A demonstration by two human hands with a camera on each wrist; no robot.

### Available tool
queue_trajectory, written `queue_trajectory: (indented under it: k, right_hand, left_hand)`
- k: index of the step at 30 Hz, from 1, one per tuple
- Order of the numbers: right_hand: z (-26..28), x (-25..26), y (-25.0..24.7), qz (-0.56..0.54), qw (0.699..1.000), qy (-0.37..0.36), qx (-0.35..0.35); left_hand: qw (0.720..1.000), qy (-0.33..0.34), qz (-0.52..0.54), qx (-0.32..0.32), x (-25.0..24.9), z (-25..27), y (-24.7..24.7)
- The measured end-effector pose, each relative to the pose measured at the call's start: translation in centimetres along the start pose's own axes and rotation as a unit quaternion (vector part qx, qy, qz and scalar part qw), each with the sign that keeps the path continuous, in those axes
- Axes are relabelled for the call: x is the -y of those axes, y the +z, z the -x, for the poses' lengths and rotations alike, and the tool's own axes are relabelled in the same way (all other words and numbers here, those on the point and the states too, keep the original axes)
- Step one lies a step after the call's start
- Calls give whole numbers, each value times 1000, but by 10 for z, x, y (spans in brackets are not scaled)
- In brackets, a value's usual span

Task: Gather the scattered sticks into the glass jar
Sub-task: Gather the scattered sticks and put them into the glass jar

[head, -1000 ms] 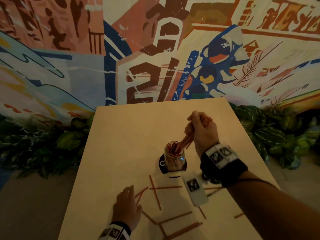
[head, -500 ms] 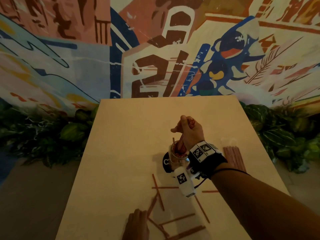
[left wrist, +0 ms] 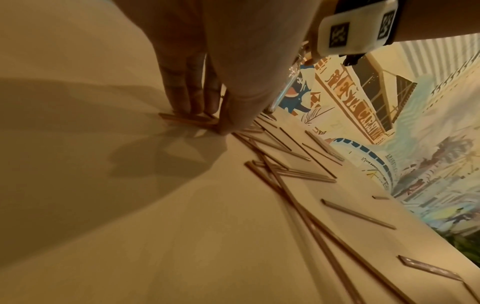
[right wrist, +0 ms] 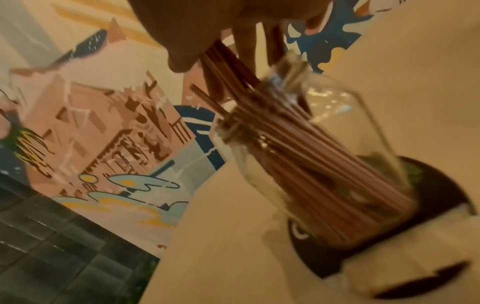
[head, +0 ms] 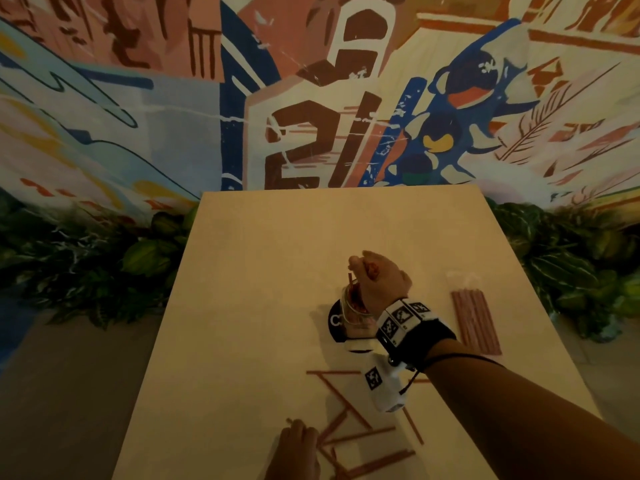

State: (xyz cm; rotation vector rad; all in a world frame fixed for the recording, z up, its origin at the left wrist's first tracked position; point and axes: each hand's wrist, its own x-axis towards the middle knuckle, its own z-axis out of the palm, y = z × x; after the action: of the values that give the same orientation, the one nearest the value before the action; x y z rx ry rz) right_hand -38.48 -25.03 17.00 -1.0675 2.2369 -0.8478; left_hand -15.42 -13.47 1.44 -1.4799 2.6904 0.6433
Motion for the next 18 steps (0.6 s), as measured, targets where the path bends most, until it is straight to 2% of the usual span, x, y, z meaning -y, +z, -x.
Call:
queue_trajectory:
  k: [3, 5, 7, 9, 11, 14, 16, 18]
  right_hand:
    - [1, -12, 1, 102, 991, 28, 79]
    - [2, -18, -1, 94, 989, 27, 111]
    - [7, -18, -7, 33, 996, -23, 82]
    - [16, -14, -12, 44, 991, -112, 56]
    - [24, -14, -10, 164, 963, -188, 101]
    - [26, -27, 2, 330, 902, -205, 186]
    - [26, -30, 2, 325, 904, -216, 177]
    - [29, -31, 0, 290, 912, -265, 118]
  left_hand:
    - [1000, 15, 22, 8, -8, 1, -4]
    - [998, 21, 49, 21, -16, 2, -7]
    - [997, 22, 65, 21, -18, 1, -7]
    - [998, 43, 49, 25, -18, 0, -3]
    - [995, 63, 53, 49, -16, -2, 1]
    - [993, 78, 62, 68, -18, -3, -3]
    - [991, 79, 44, 99, -17, 1, -11]
    - [978, 78, 22, 193, -26, 9, -11]
